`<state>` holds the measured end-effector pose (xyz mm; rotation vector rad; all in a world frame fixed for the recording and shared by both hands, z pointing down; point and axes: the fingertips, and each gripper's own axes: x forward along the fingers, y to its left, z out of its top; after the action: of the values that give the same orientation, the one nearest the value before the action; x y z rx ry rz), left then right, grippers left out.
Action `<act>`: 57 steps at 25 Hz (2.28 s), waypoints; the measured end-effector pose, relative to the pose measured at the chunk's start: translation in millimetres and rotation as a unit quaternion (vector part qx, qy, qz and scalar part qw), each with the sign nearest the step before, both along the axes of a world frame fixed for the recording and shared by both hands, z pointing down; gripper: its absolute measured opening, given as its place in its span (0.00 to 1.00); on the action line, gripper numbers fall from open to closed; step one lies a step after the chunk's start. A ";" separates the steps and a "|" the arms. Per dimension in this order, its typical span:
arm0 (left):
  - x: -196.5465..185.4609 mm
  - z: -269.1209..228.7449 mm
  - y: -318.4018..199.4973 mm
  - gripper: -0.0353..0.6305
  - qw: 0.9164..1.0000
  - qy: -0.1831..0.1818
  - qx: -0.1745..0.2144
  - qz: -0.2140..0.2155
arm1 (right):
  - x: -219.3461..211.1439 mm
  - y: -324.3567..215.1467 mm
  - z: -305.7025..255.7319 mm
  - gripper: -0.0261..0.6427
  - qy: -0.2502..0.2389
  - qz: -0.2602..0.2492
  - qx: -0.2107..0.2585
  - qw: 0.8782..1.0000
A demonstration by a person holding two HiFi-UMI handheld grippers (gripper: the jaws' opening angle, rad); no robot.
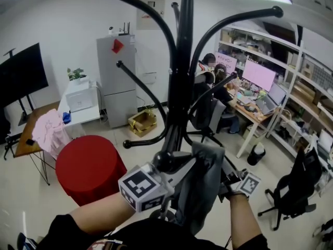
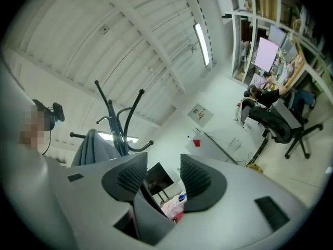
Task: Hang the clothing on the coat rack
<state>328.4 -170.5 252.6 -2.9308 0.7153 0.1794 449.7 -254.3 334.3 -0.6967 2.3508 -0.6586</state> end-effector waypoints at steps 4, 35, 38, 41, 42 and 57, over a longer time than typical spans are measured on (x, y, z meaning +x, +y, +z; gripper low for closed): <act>0.2 -1.8 -1.6 0.05 1.000 0.008 0.005 -0.002 | 20.7 -2.9 4.4 0.34 0.041 0.054 0.008 0.998; -4.7 -4.6 14.5 0.05 0.999 0.014 0.030 0.014 | 51.3 3.0 48.2 0.29 0.431 0.256 0.041 0.864; -8.2 -1.9 16.0 0.05 1.000 0.010 0.017 0.015 | 50.6 6.7 46.7 0.29 0.427 0.255 0.038 0.867; -12.8 -0.1 14.7 0.05 0.999 0.013 0.026 0.013 | 51.7 9.9 47.6 0.29 0.427 0.255 0.038 0.866; -14.5 1.6 15.5 0.05 1.000 0.012 0.026 0.012 | 52.1 11.2 48.5 0.29 0.428 0.254 0.039 0.866; -83.6 45.3 16.1 0.05 1.000 -0.007 -0.005 -0.017 | 27.8 80.7 64.8 0.29 0.435 0.251 0.017 0.865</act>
<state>244.8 -154.4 297.9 -2.9231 0.7667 0.1526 477.6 -173.5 399.0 -1.8030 2.7206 -0.0350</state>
